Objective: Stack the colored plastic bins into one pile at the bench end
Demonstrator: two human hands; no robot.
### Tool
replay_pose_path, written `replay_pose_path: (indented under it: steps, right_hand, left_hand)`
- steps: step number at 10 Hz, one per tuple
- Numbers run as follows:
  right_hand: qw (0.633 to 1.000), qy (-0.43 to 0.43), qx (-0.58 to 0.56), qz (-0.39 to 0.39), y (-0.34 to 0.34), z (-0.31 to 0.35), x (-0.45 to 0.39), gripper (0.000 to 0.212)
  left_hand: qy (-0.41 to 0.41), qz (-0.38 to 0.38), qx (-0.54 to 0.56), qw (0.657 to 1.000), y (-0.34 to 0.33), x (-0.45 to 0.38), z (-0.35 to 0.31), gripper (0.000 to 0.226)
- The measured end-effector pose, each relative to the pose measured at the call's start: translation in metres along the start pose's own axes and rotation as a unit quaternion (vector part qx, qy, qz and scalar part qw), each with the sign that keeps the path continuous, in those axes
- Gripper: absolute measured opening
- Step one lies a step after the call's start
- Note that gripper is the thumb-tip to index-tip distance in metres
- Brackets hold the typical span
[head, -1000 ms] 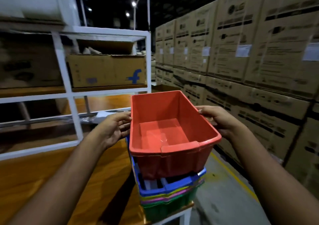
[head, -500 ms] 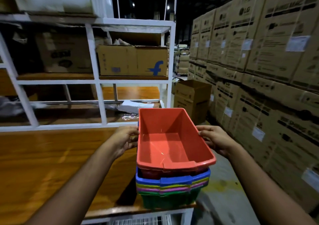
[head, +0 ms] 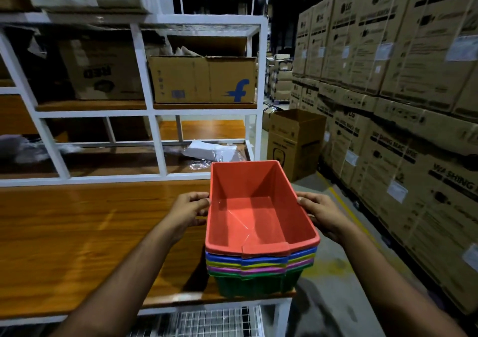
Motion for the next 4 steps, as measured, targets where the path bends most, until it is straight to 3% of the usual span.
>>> replay_pose_path:
  steps: [2,3,4]
  right_hand:
    - [0.998,0.030,0.041,-0.046,0.007,-0.002,0.002,0.027]
    - [0.988,0.050,0.118,-0.092,0.007,0.000,0.001,0.027]
    - [0.935,0.077,0.305,-0.165,0.016,0.018,0.001,0.027]
  left_hand:
    - [-0.020,-0.003,0.022,1.000,0.005,0.007,0.003,0.031]
    - [-0.012,0.008,0.008,1.000,0.009,0.015,0.005,0.038]
    - [-0.028,-0.008,-0.033,0.999,0.022,0.019,-0.002,0.038]
Point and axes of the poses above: each hand's wrist, its own x-axis away from the middle knuckle, its own y-axis out of the back of the hand, z = x × y, the point moved 9 cm from there along -x, towards the middle knuckle, and after that the axes turned 10 degrees about x, right-handed, at the moved point
